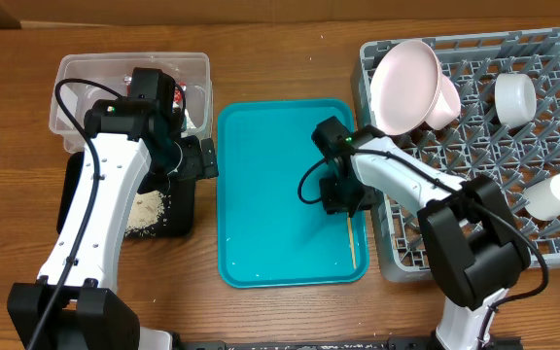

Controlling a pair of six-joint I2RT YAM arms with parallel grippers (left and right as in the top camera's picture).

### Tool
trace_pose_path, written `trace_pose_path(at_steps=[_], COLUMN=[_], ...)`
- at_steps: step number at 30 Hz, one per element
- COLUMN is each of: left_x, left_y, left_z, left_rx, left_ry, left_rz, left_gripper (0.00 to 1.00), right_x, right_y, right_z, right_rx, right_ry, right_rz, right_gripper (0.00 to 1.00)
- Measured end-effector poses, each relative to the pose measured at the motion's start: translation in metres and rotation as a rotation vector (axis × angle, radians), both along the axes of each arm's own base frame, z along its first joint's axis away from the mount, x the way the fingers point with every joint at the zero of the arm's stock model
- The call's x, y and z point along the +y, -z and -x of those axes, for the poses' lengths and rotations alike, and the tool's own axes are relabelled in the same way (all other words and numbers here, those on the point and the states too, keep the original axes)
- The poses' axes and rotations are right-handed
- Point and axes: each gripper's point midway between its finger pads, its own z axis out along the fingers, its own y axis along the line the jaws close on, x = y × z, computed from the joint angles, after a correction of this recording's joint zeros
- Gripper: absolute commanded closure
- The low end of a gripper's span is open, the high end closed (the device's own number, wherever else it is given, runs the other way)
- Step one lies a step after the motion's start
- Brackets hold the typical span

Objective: Sort waste into correct bins and load items into the dishwasher
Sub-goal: 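Grasp the second chopstick on the teal tray with the right gripper, then carry the second chopstick with the right gripper into the dish rack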

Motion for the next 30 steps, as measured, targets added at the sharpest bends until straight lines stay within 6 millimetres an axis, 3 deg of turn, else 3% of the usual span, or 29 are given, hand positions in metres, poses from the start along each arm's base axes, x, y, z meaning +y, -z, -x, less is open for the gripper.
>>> trace_pose_path(at_steps=[7, 20, 24, 27, 30], left_x=[0.0, 0.0, 0.0, 0.0, 0.0], left_y=[0.0, 0.0, 0.0, 0.0, 0.0], left_z=[0.0, -0.001, -0.001, -0.001, -0.001], left_rx=[-0.002, -0.002, -0.002, -0.003, -0.003], left_ry=[0.0, 0.0, 0.0, 0.0, 0.0], left_rz=[0.0, 0.001, 0.0, 0.0, 0.0], left_gripper=[0.04, 0.04, 0.04, 0.03, 0.03], right_x=[0.002, 0.008, 0.009, 0.006, -0.018], right_y=[0.0, -0.009, -0.04, -0.088, -0.146], right_z=[0.002, 0.018, 0.011, -0.011, -0.034], right_rx=[0.009, 0.086, 0.009, -0.15, -0.35], right_ry=[0.011, 0.016, 0.016, 0.031, 0.069], right_rz=[-0.014, -0.062, -0.097, -0.142, -0.164], right_gripper=[0.95, 0.96, 0.96, 0.96, 0.96])
